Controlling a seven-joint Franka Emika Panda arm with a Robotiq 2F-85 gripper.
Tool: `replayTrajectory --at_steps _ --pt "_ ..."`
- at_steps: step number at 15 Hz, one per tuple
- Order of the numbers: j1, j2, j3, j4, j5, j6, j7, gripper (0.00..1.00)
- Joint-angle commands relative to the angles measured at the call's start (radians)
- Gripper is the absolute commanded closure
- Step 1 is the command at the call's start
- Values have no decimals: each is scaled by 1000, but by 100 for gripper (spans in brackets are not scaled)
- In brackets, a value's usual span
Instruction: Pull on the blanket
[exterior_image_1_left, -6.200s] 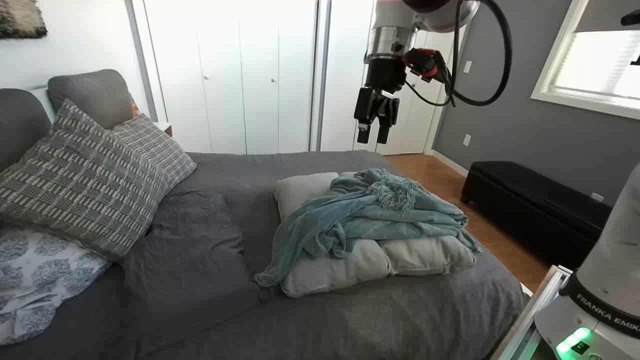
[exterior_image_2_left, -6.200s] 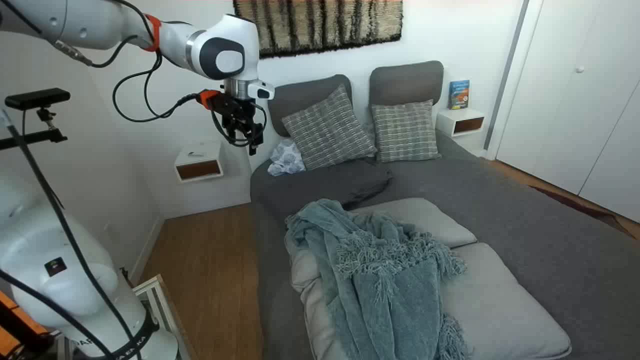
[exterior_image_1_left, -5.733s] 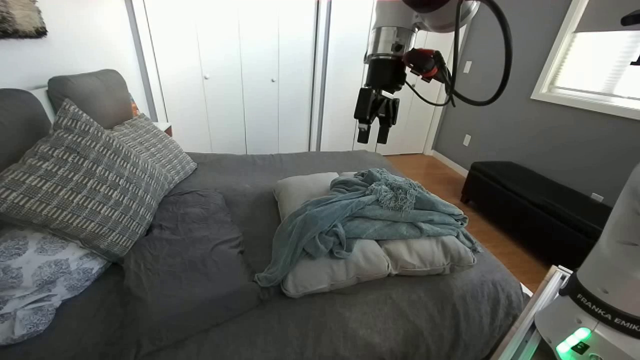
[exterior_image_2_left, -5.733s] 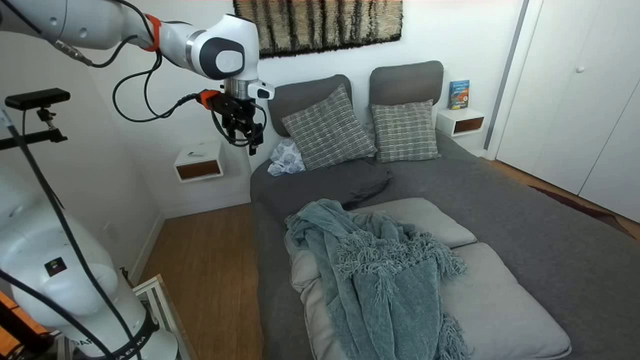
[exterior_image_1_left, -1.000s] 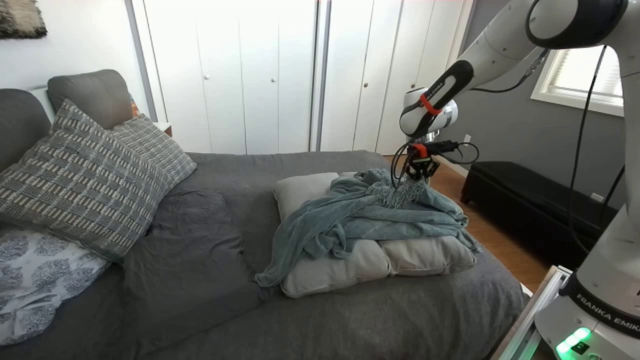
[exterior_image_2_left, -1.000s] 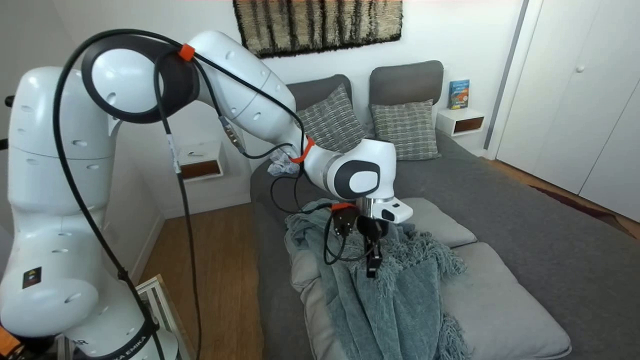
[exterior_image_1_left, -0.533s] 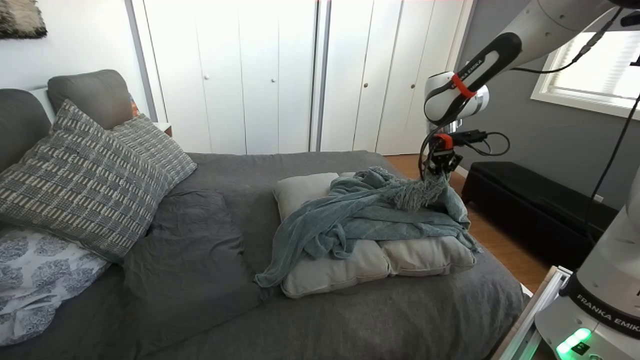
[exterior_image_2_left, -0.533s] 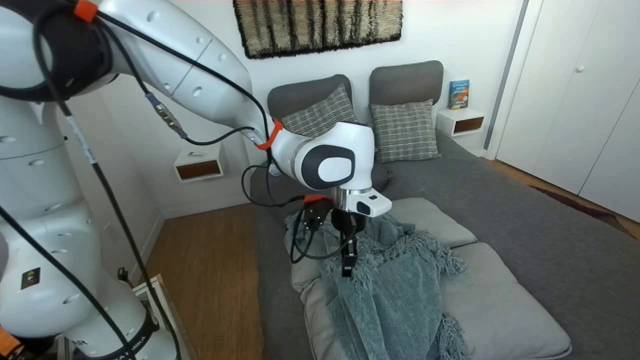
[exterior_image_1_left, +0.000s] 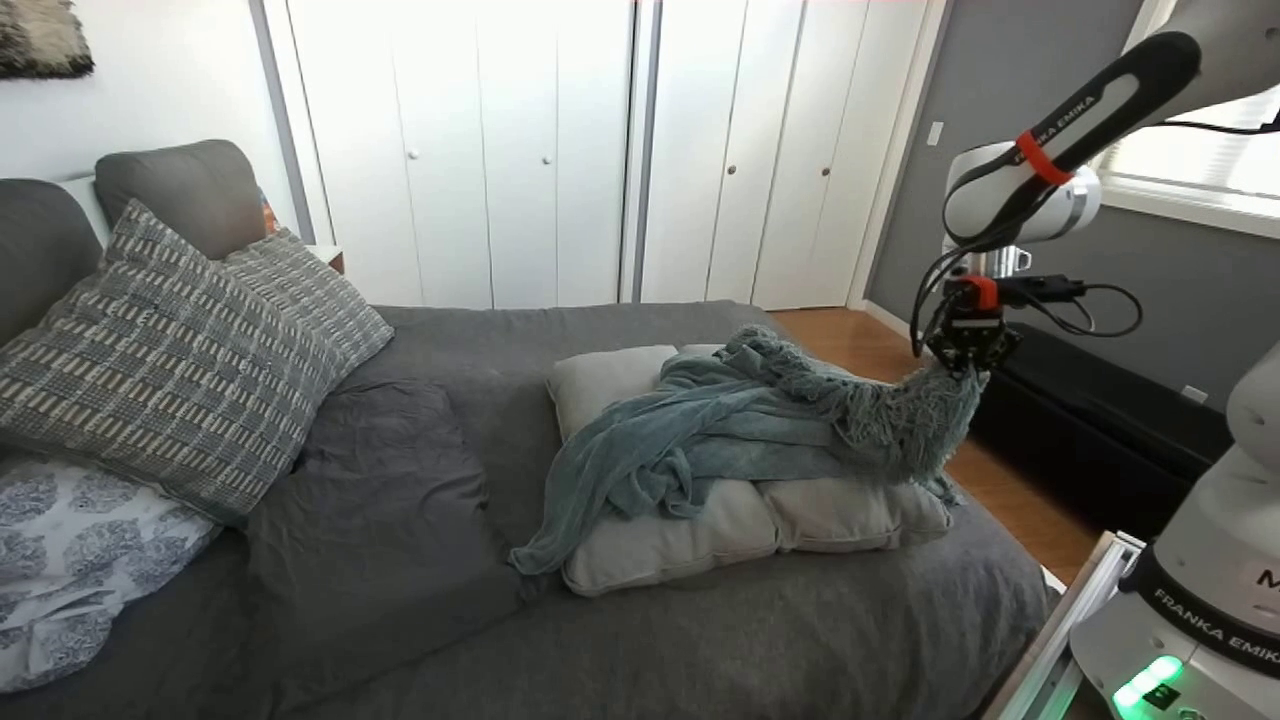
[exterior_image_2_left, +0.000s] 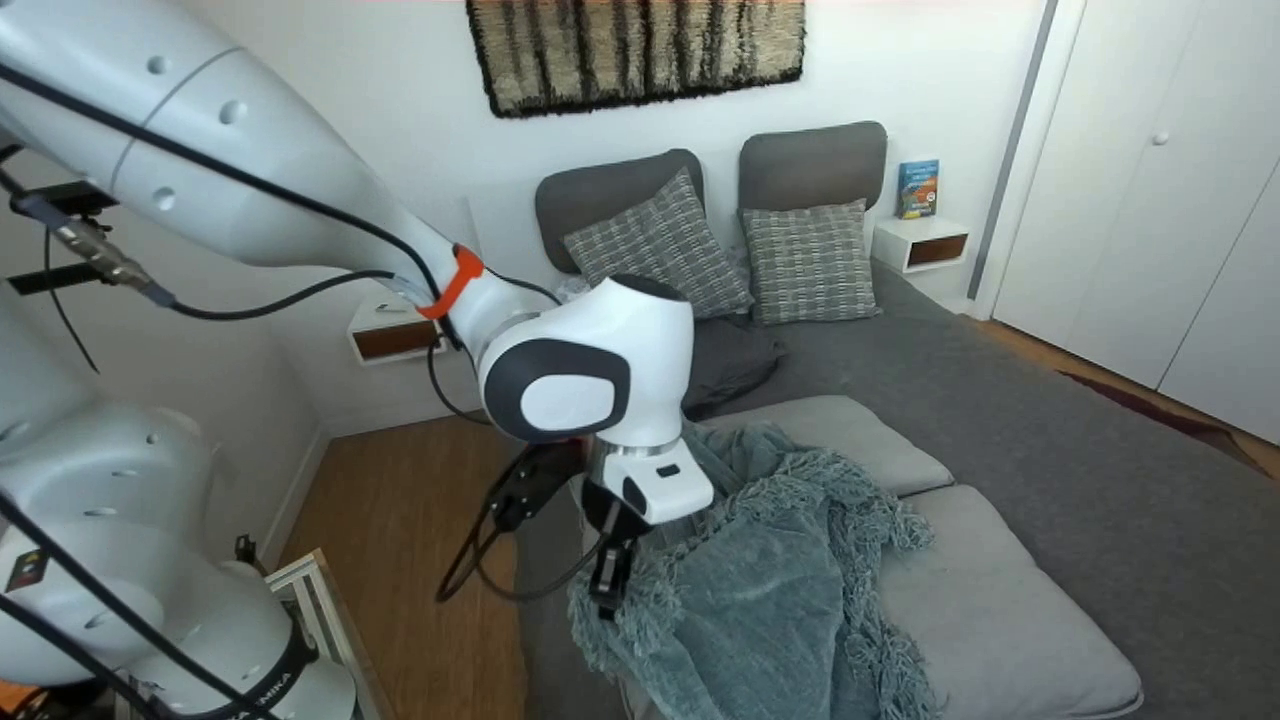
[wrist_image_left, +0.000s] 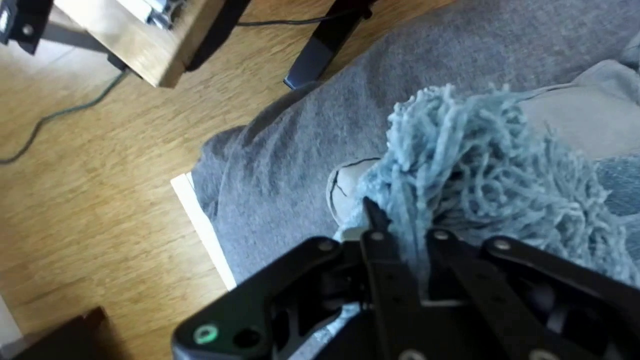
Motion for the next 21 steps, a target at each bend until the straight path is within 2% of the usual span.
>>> replayTrajectory --at_steps 1,5,10,11,12,13,20,21 --pt "-117 -117 -15 -112 -16 -33 78 98" --pt "-220 -138 -29 -147 -15 -62 93 98" --pt "-277 -104 -21 -131 -27 -83 163 98" --pt "-280 -74 -20 -113 -24 -73 203 98" --pt "-262 -89 -28 -125 0 -55 133 98" --pt "-262 -86 -28 -124 1 -54 139 90" --pt "-260 -85 -28 -124 1 -54 138 90" --pt "-260 -85 -28 -124 1 -54 138 98"
